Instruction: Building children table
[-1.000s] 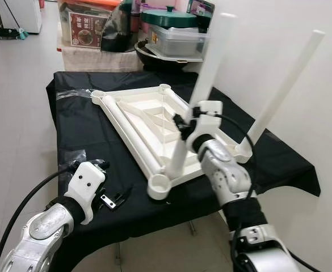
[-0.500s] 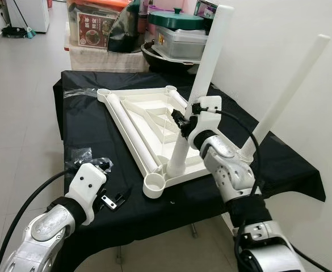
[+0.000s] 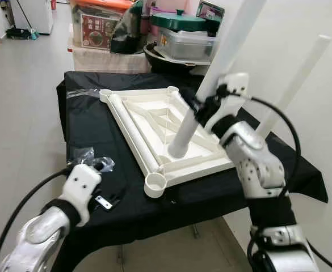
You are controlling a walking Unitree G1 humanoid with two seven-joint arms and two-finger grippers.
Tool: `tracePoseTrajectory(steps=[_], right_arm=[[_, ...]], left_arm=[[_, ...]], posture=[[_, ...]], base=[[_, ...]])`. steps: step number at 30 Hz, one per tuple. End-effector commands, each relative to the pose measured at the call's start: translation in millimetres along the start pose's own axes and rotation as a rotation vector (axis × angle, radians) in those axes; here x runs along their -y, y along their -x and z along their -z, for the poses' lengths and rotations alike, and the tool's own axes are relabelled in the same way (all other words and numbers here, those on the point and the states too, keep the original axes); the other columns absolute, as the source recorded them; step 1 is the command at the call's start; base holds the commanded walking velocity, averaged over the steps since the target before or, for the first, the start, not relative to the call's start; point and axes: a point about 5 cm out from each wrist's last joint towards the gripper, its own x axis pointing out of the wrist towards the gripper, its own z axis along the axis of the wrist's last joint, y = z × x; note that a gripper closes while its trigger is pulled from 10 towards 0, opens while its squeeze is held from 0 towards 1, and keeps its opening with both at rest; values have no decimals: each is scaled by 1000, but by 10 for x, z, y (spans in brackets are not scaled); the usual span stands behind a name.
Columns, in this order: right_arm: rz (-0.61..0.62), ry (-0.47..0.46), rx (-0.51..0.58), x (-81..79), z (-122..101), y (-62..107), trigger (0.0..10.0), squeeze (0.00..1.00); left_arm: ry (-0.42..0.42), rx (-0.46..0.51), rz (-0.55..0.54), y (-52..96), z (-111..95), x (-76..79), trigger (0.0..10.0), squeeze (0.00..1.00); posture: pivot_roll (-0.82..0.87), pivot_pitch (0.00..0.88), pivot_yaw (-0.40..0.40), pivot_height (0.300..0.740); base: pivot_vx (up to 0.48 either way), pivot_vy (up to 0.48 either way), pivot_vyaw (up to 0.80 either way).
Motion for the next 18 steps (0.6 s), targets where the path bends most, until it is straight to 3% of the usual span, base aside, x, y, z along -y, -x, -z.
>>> tracePoseTrajectory(steps=[1,10,18], right_arm=[[-38,17,3,-41,-7,29,0,0],[41,-44,-33,-62,110,27,0,0],[84,-23,-36,-59,163,65,0,0]], left_arm=[[40,-21,-28,28,87,16,10000,0],[85,-19,-37,11,110,124,10000,0],[120,-3,-13,-40,80,232,10000,0]], posture=[[164,0,-180,740],[173,0,-185,740],[167,0,-177,740]], base=[[0,0,0],[0,0,0],[0,0,706]])
